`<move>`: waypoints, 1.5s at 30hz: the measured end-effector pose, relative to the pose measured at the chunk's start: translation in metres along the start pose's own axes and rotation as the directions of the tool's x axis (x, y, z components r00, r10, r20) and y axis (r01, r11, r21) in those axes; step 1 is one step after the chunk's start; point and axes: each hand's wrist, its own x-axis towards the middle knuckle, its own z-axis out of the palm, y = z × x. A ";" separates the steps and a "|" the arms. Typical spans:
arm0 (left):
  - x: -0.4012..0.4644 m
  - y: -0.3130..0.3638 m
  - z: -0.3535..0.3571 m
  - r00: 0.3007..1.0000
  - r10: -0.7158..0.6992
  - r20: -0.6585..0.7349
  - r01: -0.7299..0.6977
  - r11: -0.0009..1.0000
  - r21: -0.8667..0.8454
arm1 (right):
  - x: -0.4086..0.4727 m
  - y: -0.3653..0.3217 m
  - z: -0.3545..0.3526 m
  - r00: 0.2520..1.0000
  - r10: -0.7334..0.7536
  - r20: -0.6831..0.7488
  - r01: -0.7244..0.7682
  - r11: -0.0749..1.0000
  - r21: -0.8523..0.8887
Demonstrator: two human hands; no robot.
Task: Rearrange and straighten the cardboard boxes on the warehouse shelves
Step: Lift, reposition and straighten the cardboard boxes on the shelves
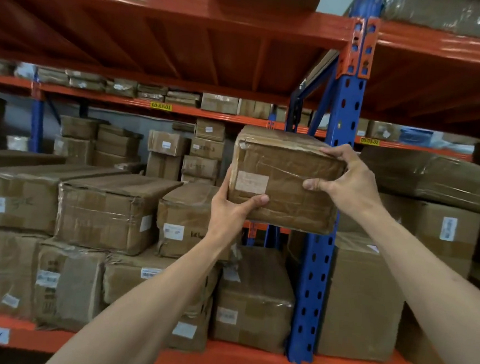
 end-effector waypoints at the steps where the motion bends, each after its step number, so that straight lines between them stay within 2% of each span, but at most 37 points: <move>1: 0.005 -0.007 0.003 1.000 0.004 -0.017 -0.004 1.000 -0.004 | 0.010 0.003 0.002 1.000 -0.013 0.018 0.013 1.000 -0.020; 4: 0.014 -0.026 0.003 0.997 -0.018 -0.073 0.018 1.000 -0.002 | 0.037 -0.001 0.013 0.992 -0.053 0.113 0.062 0.995 -0.078; 6: 0.016 -0.035 0.000 0.991 -0.063 -0.119 0.063 0.998 0.001 | 0.052 -0.008 0.023 0.988 -0.128 0.082 0.139 0.980 -0.141; 8: 0.022 -0.036 -0.004 0.988 -0.089 -0.126 0.091 0.996 0.012 | 0.072 -0.021 0.029 0.980 -0.196 0.011 0.192 0.943 -0.274; 10: 0.035 -0.031 -0.006 0.986 -0.096 -0.136 0.097 0.995 0.000 | 0.089 -0.036 0.030 0.991 -0.136 0.008 0.129 0.922 -0.366; 14: 0.052 -0.024 -0.001 0.984 -0.089 -0.154 0.090 0.996 0.003 | 0.088 -0.027 0.025 0.988 0.055 -0.143 -0.093 0.958 -0.272; 16: 0.049 -0.027 0.001 0.988 -0.099 -0.118 0.101 0.995 0.007 | 0.073 -0.017 0.042 0.989 0.100 -0.112 -0.142 0.870 -0.472; 18: 0.046 -0.028 0.000 0.989 -0.112 -0.098 0.110 0.994 -0.030 | 0.059 -0.020 0.066 0.983 0.185 0.013 -0.136 0.771 -0.623; 21: 0.046 -0.034 -0.005 0.992 -0.115 -0.052 0.111 0.990 -0.085 | 0.054 -0.027 0.091 0.949 0.118 0.292 0.135 0.685 -0.716; 22: 0.045 -0.036 -0.007 0.993 -0.114 -0.032 0.110 0.989 -0.098 | 0.056 -0.027 0.091 0.911 0.121 0.394 0.216 0.673 -0.707; 24: 0.044 -0.040 -0.008 0.994 -0.110 -0.016 0.107 0.987 -0.123 | 0.062 -0.025 0.082 0.829 0.193 0.524 0.287 0.658 -0.696; 27: 0.041 -0.039 -0.009 0.993 -0.120 -0.009 0.116 0.977 -0.179 | 0.063 -0.019 0.072 0.800 0.173 0.575 0.408 0.547 -0.732; 31: 0.033 -0.036 -0.009 0.992 -0.125 -0.008 0.122 0.977 -0.175 | 0.051 -0.008 0.072 0.832 0.000 0.554 0.498 0.439 -0.748; 34: 0.034 -0.032 -0.023 0.995 -0.085 0.058 0.087 0.996 -0.034 | 0.049 -0.008 0.069 0.828 -0.067 0.556 0.531 0.410 -0.741; 36: 0.036 -0.032 -0.044 0.990 -0.076 0.117 0.053 0.980 0.193 | 0.050 -0.007 0.067 0.822 -0.092 0.561 0.543 0.421 -0.726; 37: 0.039 -0.034 -0.058 0.988 -0.057 0.146 0.003 0.937 0.349 | 0.050 -0.007 0.067 0.820 -0.098 0.564 0.547 0.425 -0.721; 38: 0.042 -0.036 -0.072 0.982 -0.029 0.187 -0.073 0.853 0.517 | 0.050 -0.006 0.066 0.820 -0.100 0.564 0.547 0.428 -0.719; 39: 0.045 -0.039 -0.084 0.967 -0.011 0.254 -0.170 0.716 0.677 | 0.050 -0.005 0.066 0.821 -0.100 0.563 0.546 0.428 -0.720; 41: 0.051 -0.046 -0.096 0.915 -0.090 0.392 -0.342 0.340 0.876 | 0.050 -0.004 0.066 0.821 -0.102 0.561 0.546 0.425 -0.722; 42: 0.051 -0.052 -0.095 0.906 -0.148 0.397 -0.367 0.194 0.910 | 0.050 -0.004 0.067 0.822 -0.106 0.560 0.546 0.426 -0.721; 43: 0.048 -0.059 -0.088 0.919 -0.176 0.353 -0.339 0.105 0.935 | 0.049 -0.003 0.066 0.822 -0.112 0.558 0.548 0.425 -0.721; 44: 0.044 -0.067 -0.076 0.946 -0.170 0.275 -0.267 0.065 0.961 | 0.049 -0.002 0.067 0.822 -0.120 0.556 0.550 0.419 -0.722; 45: 0.041 -0.073 -0.062 0.971 -0.155 0.179 -0.171 0.067 0.983 | 0.048 -0.001 0.067 0.822 -0.128 0.554 0.552 0.412 -0.725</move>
